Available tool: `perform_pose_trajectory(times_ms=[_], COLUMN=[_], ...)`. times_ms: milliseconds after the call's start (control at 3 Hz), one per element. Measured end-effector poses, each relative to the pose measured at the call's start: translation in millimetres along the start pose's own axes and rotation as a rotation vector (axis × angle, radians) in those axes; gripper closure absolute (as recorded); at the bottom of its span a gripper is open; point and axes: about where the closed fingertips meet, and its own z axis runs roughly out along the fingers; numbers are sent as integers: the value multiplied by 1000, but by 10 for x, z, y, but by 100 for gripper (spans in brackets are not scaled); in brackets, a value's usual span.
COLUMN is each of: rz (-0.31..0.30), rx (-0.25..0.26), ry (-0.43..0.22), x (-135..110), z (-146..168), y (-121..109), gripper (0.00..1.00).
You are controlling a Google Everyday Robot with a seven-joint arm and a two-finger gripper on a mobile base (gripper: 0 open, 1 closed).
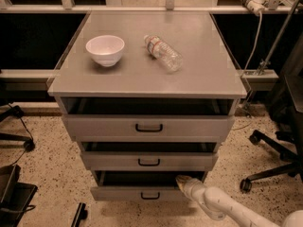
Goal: Open bottom drawer
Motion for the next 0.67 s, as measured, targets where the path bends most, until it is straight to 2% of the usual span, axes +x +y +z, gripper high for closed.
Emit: perform_pose_trajectory(times_ms=[333, 667], rz=[96, 127], rx=[-83, -125], ry=[13, 17], x=[164, 211], z=[-311, -429], y=[318, 498], gripper=[100, 100])
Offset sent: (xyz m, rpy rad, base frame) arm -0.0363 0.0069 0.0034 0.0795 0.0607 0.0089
